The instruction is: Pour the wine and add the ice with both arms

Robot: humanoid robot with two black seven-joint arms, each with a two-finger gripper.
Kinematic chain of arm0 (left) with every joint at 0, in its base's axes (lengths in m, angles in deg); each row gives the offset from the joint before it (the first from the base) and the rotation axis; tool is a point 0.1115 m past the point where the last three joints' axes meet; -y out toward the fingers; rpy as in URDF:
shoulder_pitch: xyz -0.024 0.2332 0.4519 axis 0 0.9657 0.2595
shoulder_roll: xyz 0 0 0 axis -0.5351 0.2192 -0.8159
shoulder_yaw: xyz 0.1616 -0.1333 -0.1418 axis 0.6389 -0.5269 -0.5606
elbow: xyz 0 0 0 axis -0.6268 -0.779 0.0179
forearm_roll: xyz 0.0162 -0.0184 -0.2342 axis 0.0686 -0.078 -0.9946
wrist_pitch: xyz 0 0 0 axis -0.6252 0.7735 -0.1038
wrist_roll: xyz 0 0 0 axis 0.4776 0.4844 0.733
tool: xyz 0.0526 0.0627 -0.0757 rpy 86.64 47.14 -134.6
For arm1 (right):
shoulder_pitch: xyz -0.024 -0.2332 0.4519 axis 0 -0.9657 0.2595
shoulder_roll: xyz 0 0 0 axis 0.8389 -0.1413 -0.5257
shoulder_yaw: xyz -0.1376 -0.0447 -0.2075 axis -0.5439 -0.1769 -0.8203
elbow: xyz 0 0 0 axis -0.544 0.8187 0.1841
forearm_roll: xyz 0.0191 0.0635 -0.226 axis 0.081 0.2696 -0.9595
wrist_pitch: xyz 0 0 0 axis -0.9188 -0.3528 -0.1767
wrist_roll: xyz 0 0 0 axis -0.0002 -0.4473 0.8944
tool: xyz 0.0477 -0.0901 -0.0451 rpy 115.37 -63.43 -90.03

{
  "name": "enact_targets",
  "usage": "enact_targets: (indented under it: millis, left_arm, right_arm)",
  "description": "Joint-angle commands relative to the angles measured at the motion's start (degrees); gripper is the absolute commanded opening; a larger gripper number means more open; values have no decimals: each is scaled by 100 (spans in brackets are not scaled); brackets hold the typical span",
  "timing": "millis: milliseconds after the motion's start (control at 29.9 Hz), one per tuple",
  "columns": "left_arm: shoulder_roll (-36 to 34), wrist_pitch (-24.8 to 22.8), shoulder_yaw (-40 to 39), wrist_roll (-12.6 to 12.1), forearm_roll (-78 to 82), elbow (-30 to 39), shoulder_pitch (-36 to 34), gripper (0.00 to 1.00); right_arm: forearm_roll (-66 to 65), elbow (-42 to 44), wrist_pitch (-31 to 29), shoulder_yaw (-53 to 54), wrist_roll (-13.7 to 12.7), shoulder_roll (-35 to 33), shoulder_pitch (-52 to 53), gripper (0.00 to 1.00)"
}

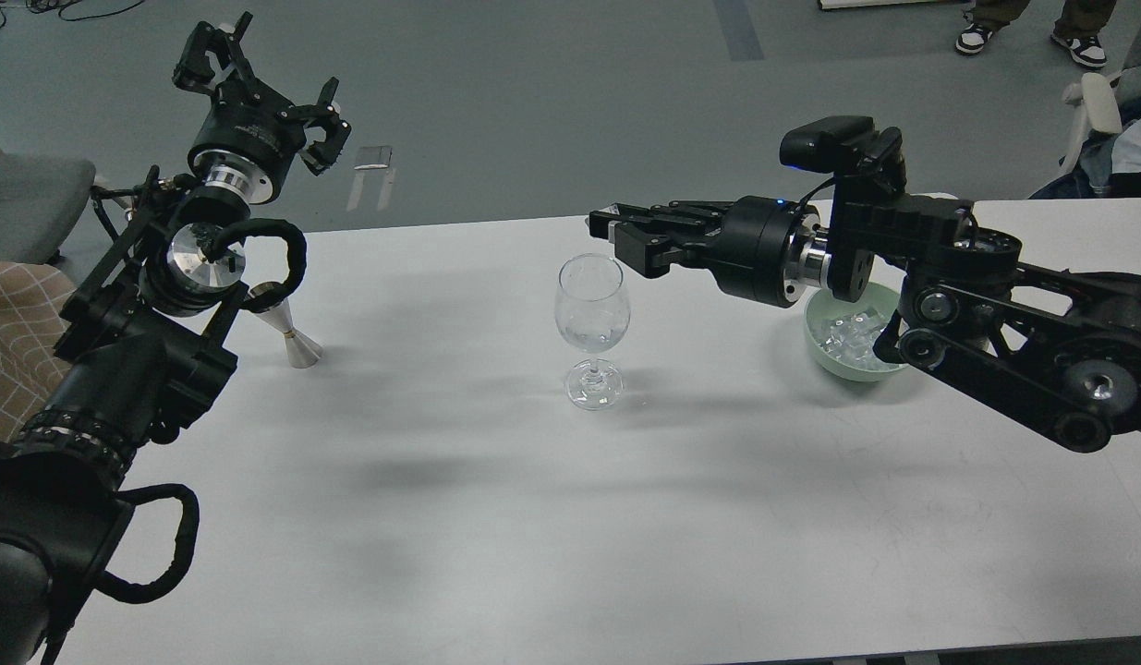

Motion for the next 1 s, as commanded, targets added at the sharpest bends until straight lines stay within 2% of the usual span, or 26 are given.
enact_targets:
  millis: [0, 334, 735, 835, 969]
  left_arm:
    - [3, -10, 4, 7, -2, 0, 3, 98]
    - [-15, -11, -5, 16, -2, 0, -6, 98]
    - [-41, -2, -14, 7, -10, 0, 3, 98]
    - [-41, -2, -5, 15, -10, 0, -6, 98]
    - [-41, -2, -5, 7, -10, 0, 3, 98]
  right_arm:
    - [0, 187, 9, -72, 2, 104, -7, 17]
    - [0, 398, 9, -81, 11, 359, 19, 17]
    - [-79, 390, 9, -98, 11, 289, -7, 28]
    - [-79, 381, 0, -90, 19, 289, -25, 34]
    - [-79, 381, 9, -98, 19, 289, -34, 34]
